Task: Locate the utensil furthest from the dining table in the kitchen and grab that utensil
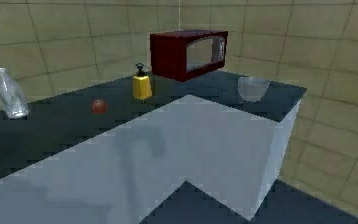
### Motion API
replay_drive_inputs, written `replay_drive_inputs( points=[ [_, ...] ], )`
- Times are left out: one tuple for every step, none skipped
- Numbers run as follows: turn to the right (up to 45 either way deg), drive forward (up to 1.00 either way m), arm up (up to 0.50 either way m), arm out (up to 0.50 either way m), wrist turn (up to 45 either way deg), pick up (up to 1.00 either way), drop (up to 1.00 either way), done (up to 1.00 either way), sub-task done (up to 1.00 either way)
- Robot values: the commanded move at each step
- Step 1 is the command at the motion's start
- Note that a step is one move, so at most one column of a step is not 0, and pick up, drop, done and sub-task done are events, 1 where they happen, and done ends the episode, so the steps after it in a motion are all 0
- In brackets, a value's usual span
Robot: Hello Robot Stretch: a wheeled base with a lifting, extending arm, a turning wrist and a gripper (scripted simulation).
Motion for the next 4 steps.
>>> replay_drive_inputs(
  points=[
    [0.0,0.2,0.0,0.0,0.0,0.0,0.0,0.0,0.0],
    [-45.0,0.0,0.0,0.0,0.0,0.0,0.0,0.0,0.0],
    [0.0,0.35,0.0,0.0,0.0,0.0,0.0,0.0,0.0],
    [-45.0,0.0,0.0,0.0,0.0,0.0,0.0,0.0,0.0]
  ],
)
